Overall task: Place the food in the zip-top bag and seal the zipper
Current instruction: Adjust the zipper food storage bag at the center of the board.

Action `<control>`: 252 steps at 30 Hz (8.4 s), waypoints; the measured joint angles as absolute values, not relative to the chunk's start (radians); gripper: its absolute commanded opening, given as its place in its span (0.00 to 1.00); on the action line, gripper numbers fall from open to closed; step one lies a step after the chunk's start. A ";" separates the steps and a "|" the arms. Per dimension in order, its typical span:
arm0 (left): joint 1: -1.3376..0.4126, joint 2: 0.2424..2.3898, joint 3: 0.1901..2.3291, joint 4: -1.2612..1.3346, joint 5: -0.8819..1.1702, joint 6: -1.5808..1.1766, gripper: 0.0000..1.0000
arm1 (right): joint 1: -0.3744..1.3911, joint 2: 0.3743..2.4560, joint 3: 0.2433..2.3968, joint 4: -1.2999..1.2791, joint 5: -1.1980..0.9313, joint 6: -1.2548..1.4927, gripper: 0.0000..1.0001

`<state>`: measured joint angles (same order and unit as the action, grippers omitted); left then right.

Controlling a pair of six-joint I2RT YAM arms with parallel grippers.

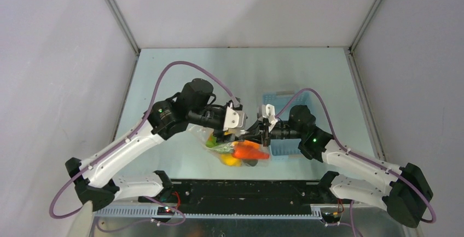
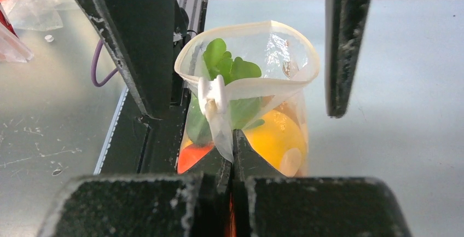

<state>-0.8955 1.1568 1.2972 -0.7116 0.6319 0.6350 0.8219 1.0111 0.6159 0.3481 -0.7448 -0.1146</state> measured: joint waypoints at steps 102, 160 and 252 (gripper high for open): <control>-0.894 0.994 0.981 -0.307 0.459 0.241 0.00 | 0.819 0.830 0.573 0.180 -0.638 -0.332 0.52; -0.974 1.179 1.182 -0.536 0.288 0.408 0.00 | 0.798 0.878 0.704 0.019 -0.480 -0.253 0.00; -0.878 0.832 0.792 -0.089 0.344 0.317 0.98 | 0.748 0.744 0.585 0.321 -0.572 -0.043 0.00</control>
<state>-0.8783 0.8322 0.7918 -0.0887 0.3439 0.3168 0.7475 0.7444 0.5850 0.3214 -0.5720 -0.0433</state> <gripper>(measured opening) 0.995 0.007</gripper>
